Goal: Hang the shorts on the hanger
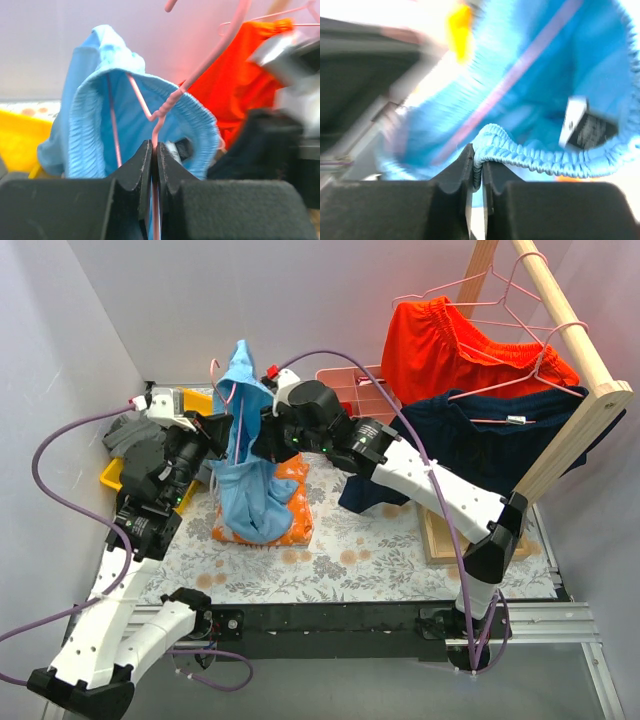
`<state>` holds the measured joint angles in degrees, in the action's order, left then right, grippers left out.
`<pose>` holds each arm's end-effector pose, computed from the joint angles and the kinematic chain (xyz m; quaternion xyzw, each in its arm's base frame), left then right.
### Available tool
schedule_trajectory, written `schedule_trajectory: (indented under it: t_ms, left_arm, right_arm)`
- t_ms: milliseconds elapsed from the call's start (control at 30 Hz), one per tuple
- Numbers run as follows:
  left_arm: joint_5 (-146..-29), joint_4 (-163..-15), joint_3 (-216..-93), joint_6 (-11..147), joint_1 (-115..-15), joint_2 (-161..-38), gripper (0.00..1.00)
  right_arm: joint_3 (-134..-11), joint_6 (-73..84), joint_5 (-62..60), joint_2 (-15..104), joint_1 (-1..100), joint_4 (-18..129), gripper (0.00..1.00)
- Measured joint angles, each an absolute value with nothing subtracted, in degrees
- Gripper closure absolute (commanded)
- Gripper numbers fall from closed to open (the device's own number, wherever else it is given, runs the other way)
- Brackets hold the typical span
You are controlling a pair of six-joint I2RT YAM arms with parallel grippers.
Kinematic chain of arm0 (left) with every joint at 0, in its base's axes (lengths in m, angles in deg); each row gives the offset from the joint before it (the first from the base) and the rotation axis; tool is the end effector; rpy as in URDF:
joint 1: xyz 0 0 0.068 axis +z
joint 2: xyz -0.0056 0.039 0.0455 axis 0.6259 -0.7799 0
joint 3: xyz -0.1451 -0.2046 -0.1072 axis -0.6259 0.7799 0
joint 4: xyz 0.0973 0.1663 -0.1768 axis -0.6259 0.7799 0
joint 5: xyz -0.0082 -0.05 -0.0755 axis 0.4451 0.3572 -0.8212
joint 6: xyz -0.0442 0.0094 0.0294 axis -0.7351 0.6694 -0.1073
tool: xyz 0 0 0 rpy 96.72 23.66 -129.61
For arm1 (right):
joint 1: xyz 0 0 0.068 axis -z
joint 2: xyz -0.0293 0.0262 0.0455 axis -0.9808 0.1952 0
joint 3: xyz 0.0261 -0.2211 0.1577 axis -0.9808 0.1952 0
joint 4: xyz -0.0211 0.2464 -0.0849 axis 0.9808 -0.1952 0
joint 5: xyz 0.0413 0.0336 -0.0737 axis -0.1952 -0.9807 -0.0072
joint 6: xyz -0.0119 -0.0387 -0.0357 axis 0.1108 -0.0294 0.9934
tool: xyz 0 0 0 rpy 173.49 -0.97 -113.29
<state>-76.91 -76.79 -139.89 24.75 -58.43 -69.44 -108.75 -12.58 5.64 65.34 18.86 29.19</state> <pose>0.1619 -0.0563 0.4161 -0.2226 0.6578 -0.4241 0.5812 0.2056 0.3555 0.4412 -0.2476 0.7647 0.4051 0.4357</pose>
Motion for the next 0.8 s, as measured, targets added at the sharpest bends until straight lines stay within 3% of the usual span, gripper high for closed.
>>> schedule_trajectory:
  t_ms: [100,200,333,600,800]
  left_arm:
    - [-81.1,-73.8,-144.1,26.0,-58.5,-70.3,1.0]
    - [-85.2,-69.4,-145.3,27.2,-58.5,-70.9,1.0]
    - [-87.2,-64.0,-145.2,28.2,-58.5,-71.6,1.0]
    - [-87.4,-56.5,-145.7,29.7,-58.6,-72.2,1.0]
    - [-89.8,-52.9,-150.0,30.7,-58.6,-73.0,1.0]
  right_arm:
    - [-101.8,-11.7,6.5,62.5,20.6,30.8,0.75]
    - [-95.0,-10.7,6.3,60.3,20.6,32.3,0.48]
    - [-89.0,-8.6,3.9,58.7,20.1,33.7,0.33]
    - [-87.0,-3.4,8.2,50.7,19.9,32.4,0.29]
    - [-94.3,0.5,13.3,49.8,22.2,31.6,0.3]
